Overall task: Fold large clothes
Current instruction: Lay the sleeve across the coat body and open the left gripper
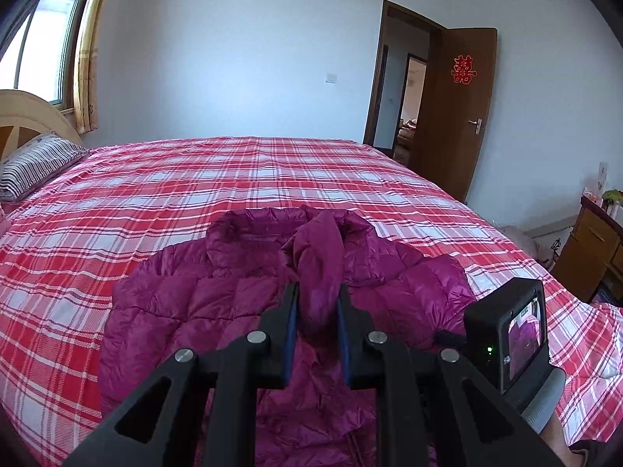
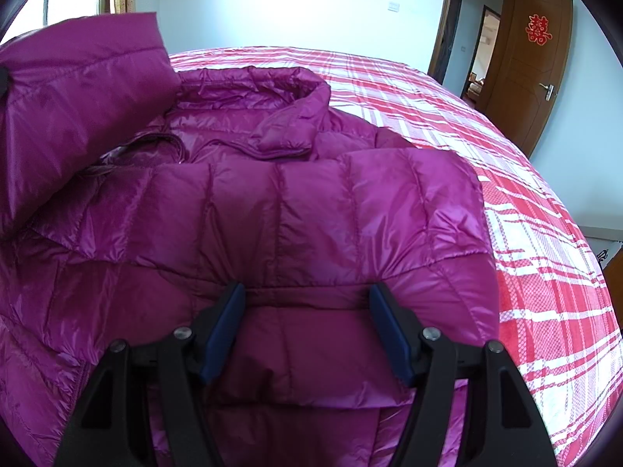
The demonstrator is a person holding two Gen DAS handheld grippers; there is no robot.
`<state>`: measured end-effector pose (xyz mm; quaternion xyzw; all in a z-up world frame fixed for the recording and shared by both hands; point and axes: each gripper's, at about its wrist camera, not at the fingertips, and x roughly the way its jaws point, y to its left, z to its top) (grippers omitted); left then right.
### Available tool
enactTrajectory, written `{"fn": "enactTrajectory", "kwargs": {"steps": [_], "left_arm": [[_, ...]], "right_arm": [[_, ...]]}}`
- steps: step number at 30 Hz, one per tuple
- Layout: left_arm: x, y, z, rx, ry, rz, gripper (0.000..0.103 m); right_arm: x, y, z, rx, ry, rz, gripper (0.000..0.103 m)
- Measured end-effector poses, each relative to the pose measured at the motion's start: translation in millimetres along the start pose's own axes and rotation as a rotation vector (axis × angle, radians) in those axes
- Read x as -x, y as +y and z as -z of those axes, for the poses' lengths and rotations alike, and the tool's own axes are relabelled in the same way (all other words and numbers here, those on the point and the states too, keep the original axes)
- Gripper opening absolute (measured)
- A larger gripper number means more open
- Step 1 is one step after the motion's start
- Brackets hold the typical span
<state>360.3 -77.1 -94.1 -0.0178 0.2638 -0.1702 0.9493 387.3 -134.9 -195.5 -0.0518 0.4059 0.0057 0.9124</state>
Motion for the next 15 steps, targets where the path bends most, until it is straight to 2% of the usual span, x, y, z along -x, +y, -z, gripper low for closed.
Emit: {"fn": "enactTrajectory", "kwargs": {"steps": [4,10,13,15], "left_arm": [[-5,-3,4,-0.009,0.013,0.0,0.018],[-20,-11,18,-0.012,0.077,0.002,0.019],[-20,-21,18,-0.025,0.13,0.046,0.025],[-10,-28,13,-0.036,0.124,0.073,0.025]], "right_arm": [[0,0,0,-0.001,0.0,-0.001,0.07],[0,0,0,-0.002,-0.001,-0.001,0.07],[0,-1,0,-0.003,-0.001,-0.002,0.07],[1,-1,0,-0.004,-0.001,-0.003,0.07]]}}
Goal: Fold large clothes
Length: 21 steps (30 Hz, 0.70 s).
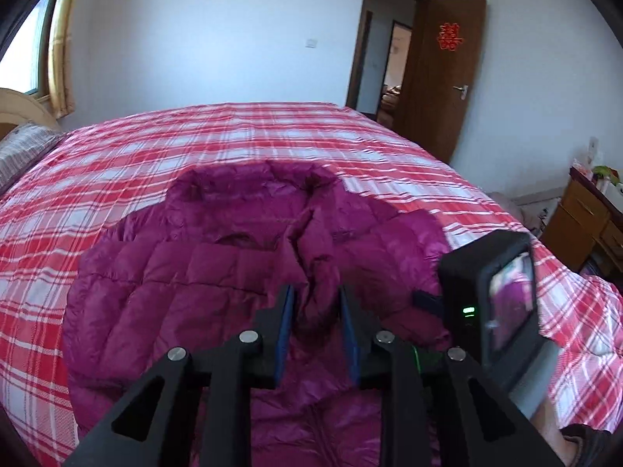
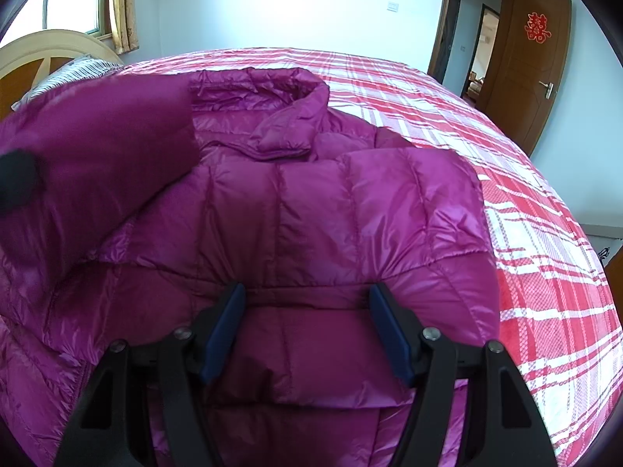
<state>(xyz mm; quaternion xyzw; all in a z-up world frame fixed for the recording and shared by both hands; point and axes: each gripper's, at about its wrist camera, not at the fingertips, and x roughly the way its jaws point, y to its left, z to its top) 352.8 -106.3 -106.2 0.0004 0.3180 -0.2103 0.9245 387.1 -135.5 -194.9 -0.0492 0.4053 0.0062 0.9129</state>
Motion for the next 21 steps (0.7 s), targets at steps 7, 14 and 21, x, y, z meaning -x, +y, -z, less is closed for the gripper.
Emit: {"fn": "enactTrajectory", "kwargs": {"steps": [7,14,21], "left_arm": [[56,30,-16,-0.007,-0.24,-0.111,0.098],[-61,90,25,0.031,0.157,-0.339,0.098],[-58,80,32,0.011,0.124,-0.326,0.098]], "right_arm": [[1,0,-1,-0.007,-0.003,-0.005,0.07],[2,-6,-1,-0.03,-0.003,-0.036,0.07],[77,-56,-12,-0.265,-0.193,0.017,0.075]]}}
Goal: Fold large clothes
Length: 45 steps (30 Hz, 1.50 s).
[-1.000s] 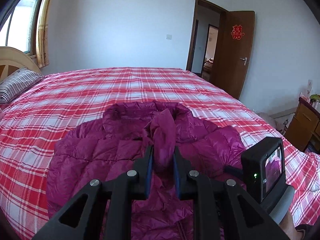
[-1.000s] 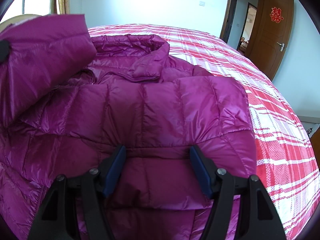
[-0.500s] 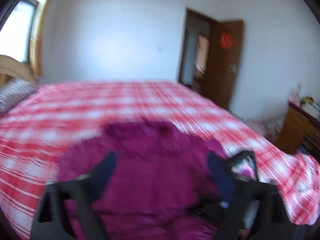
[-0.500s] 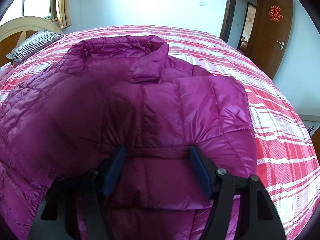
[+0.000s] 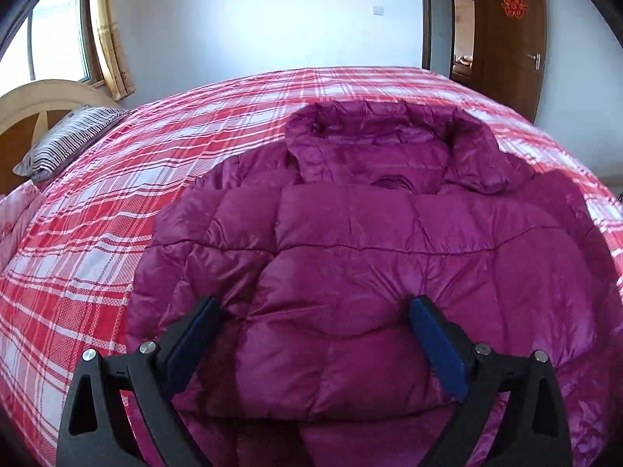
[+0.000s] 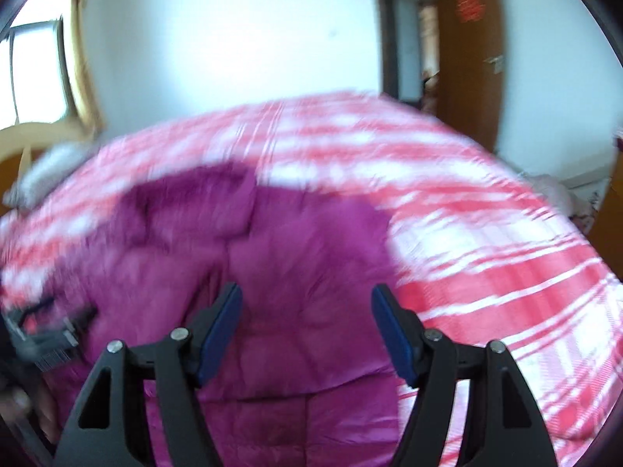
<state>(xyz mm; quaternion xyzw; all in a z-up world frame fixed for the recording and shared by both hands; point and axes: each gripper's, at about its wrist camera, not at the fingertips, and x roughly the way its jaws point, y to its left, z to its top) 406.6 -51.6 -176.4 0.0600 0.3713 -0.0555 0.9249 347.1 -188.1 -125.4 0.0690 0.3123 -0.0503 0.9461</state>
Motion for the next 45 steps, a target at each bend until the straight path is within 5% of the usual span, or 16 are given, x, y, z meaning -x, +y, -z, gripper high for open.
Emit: {"fn": "enactTrajectory", "kwargs": {"steps": [3,8,15,24,36,41,45], "left_arm": [[11,6,-7,0.031,-0.049,0.01,0.098],[41,44,-30,0.115,-0.181,-0.086,0.098],[-24,64,-19,0.107,0.047,-0.136,0.098],[-50,73,-8,0.169,0.146,-0.06,0.102],[-51,67,-7,0.152,0.134,-0.087,0.102],[-51,68,-7,0.156,0.13,-0.086,0.102],[-50,66,-7,0.152,0.125,-0.093,0.102]], "right_arm": [[14,33,-16,0.051,-0.02,-0.126,0.074],[-33,105,-9,0.18,0.14,-0.31,0.059],[-77,117,20,0.239,0.22,-0.242,0.058],[-69,93,35,0.246,0.229,-0.225,0.058],[-63,100,35,0.302,0.237,-0.154,0.057],[-17,109,-4,0.268,0.066,-0.175,0.058],[-60,126,-5,0.29,0.167,-0.166,0.057]]}}
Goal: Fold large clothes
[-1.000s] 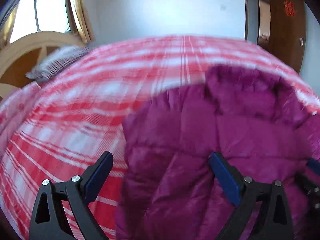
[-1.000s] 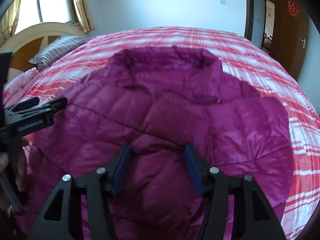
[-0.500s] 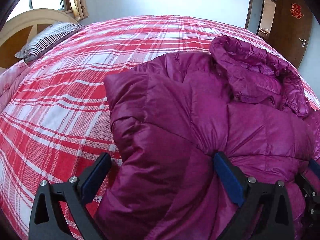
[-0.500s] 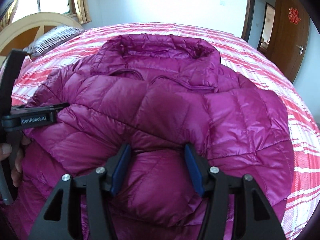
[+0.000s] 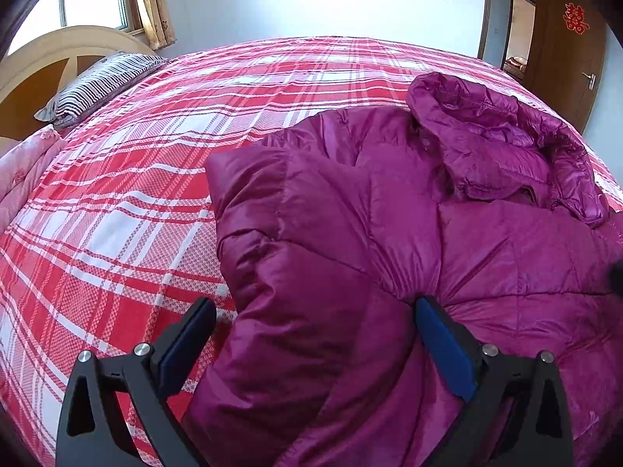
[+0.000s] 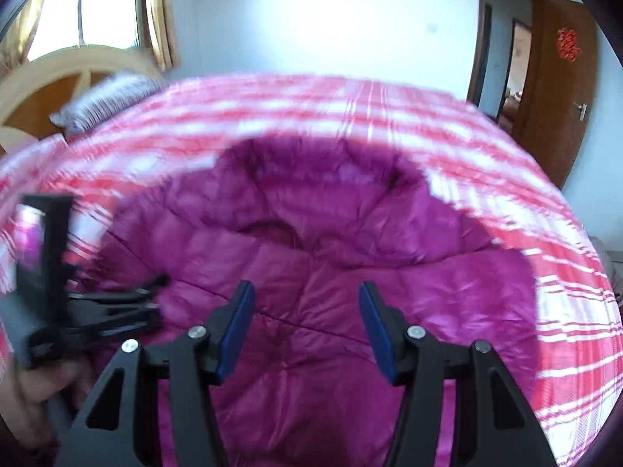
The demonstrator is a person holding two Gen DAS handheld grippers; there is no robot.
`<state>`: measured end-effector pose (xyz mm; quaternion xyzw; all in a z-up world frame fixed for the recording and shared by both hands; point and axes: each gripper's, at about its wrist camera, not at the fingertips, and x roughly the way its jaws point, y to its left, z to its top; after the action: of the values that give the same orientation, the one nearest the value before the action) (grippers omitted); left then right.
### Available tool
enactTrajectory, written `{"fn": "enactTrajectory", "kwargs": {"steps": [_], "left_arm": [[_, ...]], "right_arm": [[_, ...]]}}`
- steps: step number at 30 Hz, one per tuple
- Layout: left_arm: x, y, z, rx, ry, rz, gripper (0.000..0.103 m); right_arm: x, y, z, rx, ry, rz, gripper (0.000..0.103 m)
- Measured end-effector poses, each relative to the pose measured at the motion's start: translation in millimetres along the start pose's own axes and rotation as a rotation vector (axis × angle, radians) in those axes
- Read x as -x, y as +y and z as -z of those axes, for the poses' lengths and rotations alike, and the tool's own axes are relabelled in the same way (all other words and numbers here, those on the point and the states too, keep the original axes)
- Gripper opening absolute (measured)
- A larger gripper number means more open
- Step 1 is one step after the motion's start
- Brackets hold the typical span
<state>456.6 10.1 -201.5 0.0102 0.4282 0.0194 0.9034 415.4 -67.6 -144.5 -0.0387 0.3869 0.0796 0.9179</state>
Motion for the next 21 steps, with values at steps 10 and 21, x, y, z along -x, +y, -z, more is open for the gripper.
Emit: {"fn": "enactTrajectory", "kwargs": {"steps": [10,21], "left_arm": [[25,-1,0,0.016,-0.015,-0.014,0.102],[40,-27,26,-0.042,-0.016,0.077,0.102]], "right_arm": [[-42,-16,22,-0.05,0.038,-0.053,0.057],[-20,-20,24,-0.048,0.009,-0.07,0.056]]}}
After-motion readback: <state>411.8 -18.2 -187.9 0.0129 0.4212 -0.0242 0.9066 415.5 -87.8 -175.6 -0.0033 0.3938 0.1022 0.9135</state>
